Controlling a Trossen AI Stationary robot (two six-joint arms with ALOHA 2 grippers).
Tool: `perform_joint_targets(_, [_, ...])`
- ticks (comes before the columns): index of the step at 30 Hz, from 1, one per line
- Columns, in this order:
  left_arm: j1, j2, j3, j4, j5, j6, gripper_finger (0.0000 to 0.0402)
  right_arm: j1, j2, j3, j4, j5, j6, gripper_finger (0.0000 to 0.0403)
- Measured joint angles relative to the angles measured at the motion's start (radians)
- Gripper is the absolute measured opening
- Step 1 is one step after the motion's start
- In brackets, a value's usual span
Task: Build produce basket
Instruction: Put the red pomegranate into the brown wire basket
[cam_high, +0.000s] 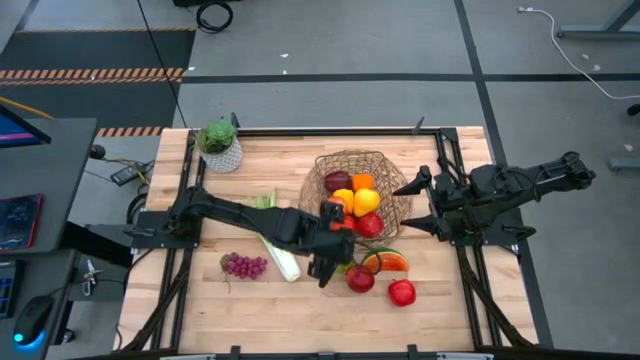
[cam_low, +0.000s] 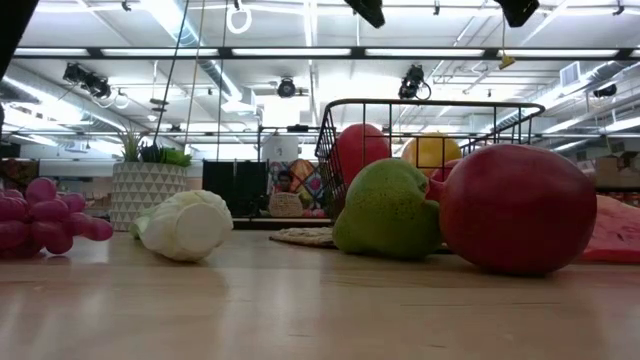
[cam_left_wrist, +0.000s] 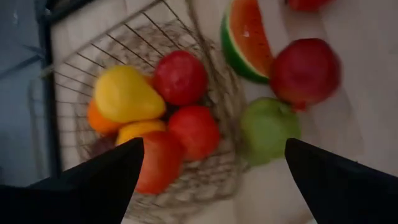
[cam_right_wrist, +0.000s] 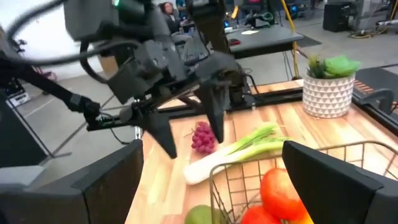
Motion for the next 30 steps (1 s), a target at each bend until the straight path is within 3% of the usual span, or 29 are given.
perform_joint_targets(4, [-0.019,0.011,-0.038,-0.040,0.008,-0.149,0.0396,0.018,0.007,0.000,0.015,0.024,0.011,0.0387])
perform_joint_targets(7, [-0.059,0.012,-0.107,-0.010,0.002,-0.150,0.0396,0.042,-0.001,0.000,0.016,0.028,0.025,0.0387])
perform_joint_targets(12, [-0.147,0.012,-0.248,0.197,-0.026,-0.117,0.0396,0.087,0.001,0.000,0.020,0.064,0.028,0.0387])
perform_joint_targets(17, [-0.153,0.013,-0.397,0.442,-0.041,-0.063,0.0396,0.112,0.014,0.000,0.040,0.112,0.015,0.0387])
perform_joint_targets(20, [-0.157,0.013,-0.461,0.524,-0.019,-0.105,0.0396,0.124,0.024,0.000,0.048,0.113,0.029,0.0387])
perform_joint_targets(25, [-0.157,0.013,-0.494,0.616,0.066,-0.145,0.0396,0.137,0.038,0.000,0.068,0.115,0.041,0.0387])
perform_joint_targets(30, [-0.162,0.019,-0.495,0.733,0.062,-0.145,0.0396,0.141,0.044,0.000,0.111,0.116,0.037,0.0387])
